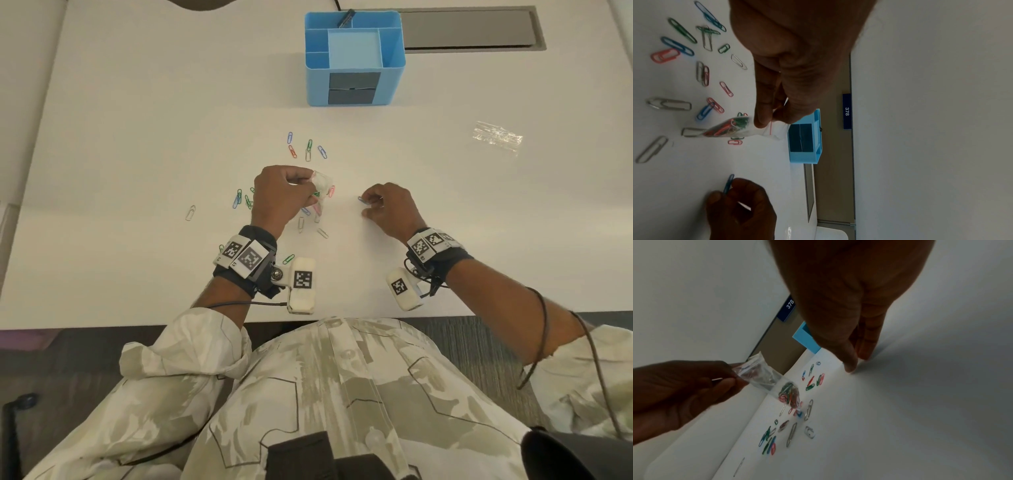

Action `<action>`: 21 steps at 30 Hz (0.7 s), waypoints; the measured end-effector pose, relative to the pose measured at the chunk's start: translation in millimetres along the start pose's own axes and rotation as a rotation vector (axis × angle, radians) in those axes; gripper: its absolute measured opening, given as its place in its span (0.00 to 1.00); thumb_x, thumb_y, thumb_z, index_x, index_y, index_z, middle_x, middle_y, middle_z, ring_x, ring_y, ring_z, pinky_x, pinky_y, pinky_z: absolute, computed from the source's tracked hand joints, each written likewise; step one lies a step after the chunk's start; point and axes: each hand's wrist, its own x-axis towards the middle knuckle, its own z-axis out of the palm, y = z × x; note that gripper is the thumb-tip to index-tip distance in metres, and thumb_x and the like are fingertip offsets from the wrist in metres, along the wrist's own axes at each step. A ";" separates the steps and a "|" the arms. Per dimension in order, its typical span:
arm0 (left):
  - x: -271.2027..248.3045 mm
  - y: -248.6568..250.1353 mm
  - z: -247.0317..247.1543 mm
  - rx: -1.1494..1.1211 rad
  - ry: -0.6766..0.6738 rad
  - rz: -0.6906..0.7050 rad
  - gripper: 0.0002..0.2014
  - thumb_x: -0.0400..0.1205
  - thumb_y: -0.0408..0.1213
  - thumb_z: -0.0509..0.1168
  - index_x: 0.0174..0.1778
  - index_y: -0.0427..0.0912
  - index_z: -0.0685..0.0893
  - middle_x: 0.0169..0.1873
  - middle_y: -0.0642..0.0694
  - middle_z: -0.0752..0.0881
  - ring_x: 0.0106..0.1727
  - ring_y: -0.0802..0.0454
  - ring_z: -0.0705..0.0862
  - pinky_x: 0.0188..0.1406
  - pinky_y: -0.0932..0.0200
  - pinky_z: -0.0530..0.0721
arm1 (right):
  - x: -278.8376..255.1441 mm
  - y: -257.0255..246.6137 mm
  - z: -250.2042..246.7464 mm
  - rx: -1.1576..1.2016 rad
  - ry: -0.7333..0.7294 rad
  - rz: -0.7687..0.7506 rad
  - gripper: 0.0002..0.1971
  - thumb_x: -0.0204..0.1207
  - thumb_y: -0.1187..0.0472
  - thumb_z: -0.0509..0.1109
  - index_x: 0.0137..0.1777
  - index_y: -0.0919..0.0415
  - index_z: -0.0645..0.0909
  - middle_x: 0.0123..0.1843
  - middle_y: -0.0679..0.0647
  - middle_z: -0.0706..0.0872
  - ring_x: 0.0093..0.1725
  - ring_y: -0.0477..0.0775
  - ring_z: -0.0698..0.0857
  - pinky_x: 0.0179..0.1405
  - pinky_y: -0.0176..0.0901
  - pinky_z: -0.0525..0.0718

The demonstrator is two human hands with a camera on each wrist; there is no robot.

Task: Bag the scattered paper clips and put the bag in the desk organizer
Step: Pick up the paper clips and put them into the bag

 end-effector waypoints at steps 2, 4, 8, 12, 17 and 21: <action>-1.0 -2.6 -3.1 0.008 0.008 -0.017 0.12 0.80 0.23 0.75 0.58 0.36 0.94 0.46 0.42 0.94 0.41 0.45 0.97 0.46 0.58 0.96 | 4.7 -7.7 7.1 0.009 0.022 -0.023 0.12 0.71 0.67 0.78 0.54 0.61 0.88 0.50 0.53 0.86 0.46 0.50 0.86 0.55 0.42 0.83; -1.9 -4.9 -5.5 0.012 0.013 -0.038 0.12 0.80 0.24 0.75 0.58 0.37 0.94 0.47 0.43 0.94 0.41 0.46 0.97 0.50 0.54 0.96 | 10.9 -16.5 14.0 0.011 0.034 -0.048 0.11 0.71 0.68 0.76 0.53 0.61 0.88 0.50 0.55 0.88 0.47 0.52 0.88 0.55 0.44 0.85; -4.0 -7.1 -10.9 0.004 0.026 -0.055 0.12 0.80 0.23 0.75 0.58 0.36 0.94 0.50 0.41 0.94 0.42 0.46 0.97 0.49 0.55 0.97 | 27.9 -34.6 28.6 0.039 0.059 -0.076 0.12 0.72 0.70 0.72 0.54 0.60 0.88 0.51 0.58 0.90 0.51 0.58 0.89 0.56 0.54 0.88; -4.7 -7.9 -18.2 0.005 0.046 -0.064 0.13 0.80 0.24 0.75 0.59 0.37 0.94 0.52 0.40 0.95 0.42 0.47 0.97 0.47 0.57 0.96 | 40.2 -45.6 37.7 0.081 0.063 -0.063 0.16 0.72 0.59 0.80 0.58 0.60 0.85 0.53 0.56 0.88 0.50 0.53 0.86 0.58 0.51 0.87; -5.0 -14.0 -26.4 0.008 0.062 -0.091 0.11 0.79 0.26 0.75 0.54 0.44 0.94 0.48 0.45 0.95 0.40 0.48 0.97 0.54 0.36 0.95 | 44.1 -55.3 47.1 0.026 0.061 -0.044 0.25 0.70 0.49 0.82 0.64 0.59 0.82 0.60 0.58 0.80 0.57 0.57 0.82 0.59 0.50 0.82; -6.8 -16.4 -30.9 0.015 0.067 -0.079 0.11 0.80 0.25 0.75 0.53 0.44 0.94 0.47 0.44 0.94 0.42 0.46 0.97 0.53 0.38 0.96 | 41.5 -62.4 52.8 -0.015 0.061 -0.098 0.14 0.76 0.57 0.77 0.59 0.60 0.84 0.57 0.59 0.82 0.54 0.59 0.85 0.54 0.48 0.82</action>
